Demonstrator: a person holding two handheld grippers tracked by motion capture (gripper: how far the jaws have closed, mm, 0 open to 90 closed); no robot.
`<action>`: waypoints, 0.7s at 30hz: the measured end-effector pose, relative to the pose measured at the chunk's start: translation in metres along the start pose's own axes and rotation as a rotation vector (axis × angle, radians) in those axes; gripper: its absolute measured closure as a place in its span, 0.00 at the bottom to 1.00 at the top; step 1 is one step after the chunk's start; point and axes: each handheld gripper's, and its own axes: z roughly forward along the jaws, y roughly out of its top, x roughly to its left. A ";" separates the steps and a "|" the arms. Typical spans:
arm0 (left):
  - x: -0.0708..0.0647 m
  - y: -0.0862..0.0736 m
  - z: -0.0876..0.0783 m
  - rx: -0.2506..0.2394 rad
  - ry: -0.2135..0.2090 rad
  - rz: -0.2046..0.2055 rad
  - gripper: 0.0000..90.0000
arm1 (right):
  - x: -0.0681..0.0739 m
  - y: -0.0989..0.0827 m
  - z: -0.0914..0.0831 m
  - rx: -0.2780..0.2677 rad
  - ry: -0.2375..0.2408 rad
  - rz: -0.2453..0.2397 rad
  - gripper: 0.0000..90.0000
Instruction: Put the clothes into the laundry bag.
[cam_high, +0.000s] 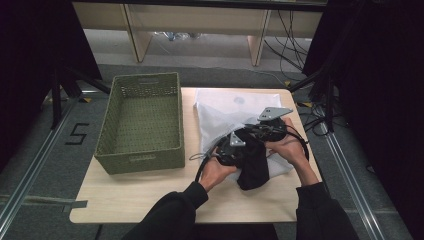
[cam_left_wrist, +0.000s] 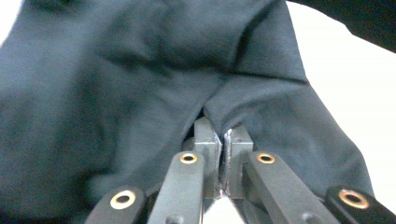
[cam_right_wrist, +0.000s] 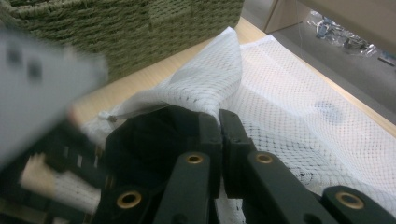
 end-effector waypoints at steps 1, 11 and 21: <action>0.000 0.000 0.000 0.000 0.000 0.000 0.96 | 0.000 0.000 0.000 0.000 0.000 0.000 1.00; 0.034 -0.014 0.001 0.072 0.008 -0.095 0.70 | 0.001 -0.001 0.001 0.016 0.004 0.011 1.00; 0.004 -0.011 -0.040 0.083 -0.047 -0.084 0.34 | -0.001 -0.001 0.001 0.017 0.013 0.012 1.00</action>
